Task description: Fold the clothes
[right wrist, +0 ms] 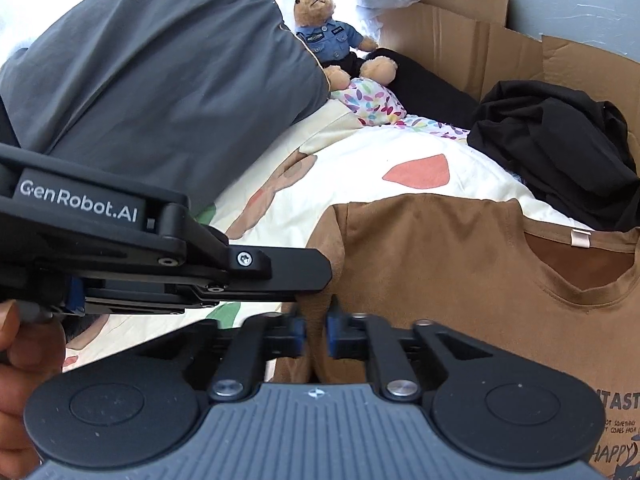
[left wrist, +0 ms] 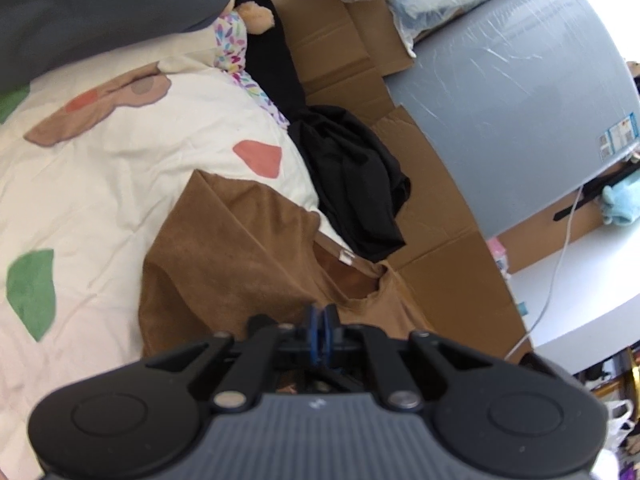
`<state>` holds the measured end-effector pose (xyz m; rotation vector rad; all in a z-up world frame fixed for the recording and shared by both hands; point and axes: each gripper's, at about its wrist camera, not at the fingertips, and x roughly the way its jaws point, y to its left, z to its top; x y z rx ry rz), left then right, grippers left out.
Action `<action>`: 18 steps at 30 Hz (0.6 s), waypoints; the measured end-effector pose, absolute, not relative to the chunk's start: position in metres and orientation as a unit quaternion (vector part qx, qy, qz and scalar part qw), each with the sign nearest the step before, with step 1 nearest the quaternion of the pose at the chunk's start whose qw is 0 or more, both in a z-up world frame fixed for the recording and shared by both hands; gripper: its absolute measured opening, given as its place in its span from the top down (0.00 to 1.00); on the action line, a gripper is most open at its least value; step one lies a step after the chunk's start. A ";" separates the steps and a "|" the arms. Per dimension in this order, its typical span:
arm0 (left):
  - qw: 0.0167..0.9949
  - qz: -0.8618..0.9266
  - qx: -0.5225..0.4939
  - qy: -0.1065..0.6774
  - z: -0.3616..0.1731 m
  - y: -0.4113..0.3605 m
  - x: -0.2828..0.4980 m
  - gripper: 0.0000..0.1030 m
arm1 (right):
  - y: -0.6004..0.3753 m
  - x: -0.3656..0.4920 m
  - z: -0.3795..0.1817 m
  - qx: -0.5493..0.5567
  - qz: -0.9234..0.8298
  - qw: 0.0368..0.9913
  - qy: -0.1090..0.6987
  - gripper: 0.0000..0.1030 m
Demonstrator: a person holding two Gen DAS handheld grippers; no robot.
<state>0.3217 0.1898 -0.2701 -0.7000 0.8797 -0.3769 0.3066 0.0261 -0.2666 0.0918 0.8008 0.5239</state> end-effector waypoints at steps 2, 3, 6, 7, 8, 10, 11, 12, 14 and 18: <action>0.830 -0.176 -0.329 0.416 -0.273 0.193 0.328 0.85 | 0.024 0.309 -0.267 0.048 0.254 0.886 0.385 0.96; 0.831 -0.172 -0.327 0.416 -0.273 0.194 0.330 0.85 | 0.022 0.310 -0.266 0.050 0.255 0.886 0.384 0.96; 0.837 -0.154 -0.317 0.417 -0.275 0.199 0.341 0.84 | 0.015 0.312 -0.266 0.057 0.259 0.884 0.385 0.96; 0.841 -0.145 -0.310 0.420 -0.277 0.201 0.348 0.77 | 0.014 0.313 -0.267 0.058 0.259 0.883 0.386 0.96; 0.843 -0.137 -0.305 0.421 -0.278 0.204 0.352 0.74 | 0.012 0.315 -0.268 0.059 0.259 0.883 0.387 0.96; 0.849 -0.123 -0.294 0.421 -0.281 0.209 0.362 0.68 | 0.008 0.317 -0.270 0.062 0.259 0.882 0.389 0.96; 0.850 -0.121 -0.289 0.423 -0.283 0.210 0.369 0.68 | 0.005 0.317 -0.271 0.064 0.259 0.881 0.390 0.96; 0.852 -0.118 -0.283 0.425 -0.284 0.212 0.376 0.68 | 0.003 0.318 -0.272 0.065 0.260 0.880 0.391 0.96; 0.856 -0.114 -0.266 0.428 -0.287 0.213 0.389 0.64 | 0.000 0.320 -0.275 0.069 0.261 0.879 0.393 0.96; 0.864 -0.112 -0.225 0.436 -0.293 0.214 0.417 0.58 | -0.004 0.322 -0.278 0.075 0.264 0.877 0.395 0.96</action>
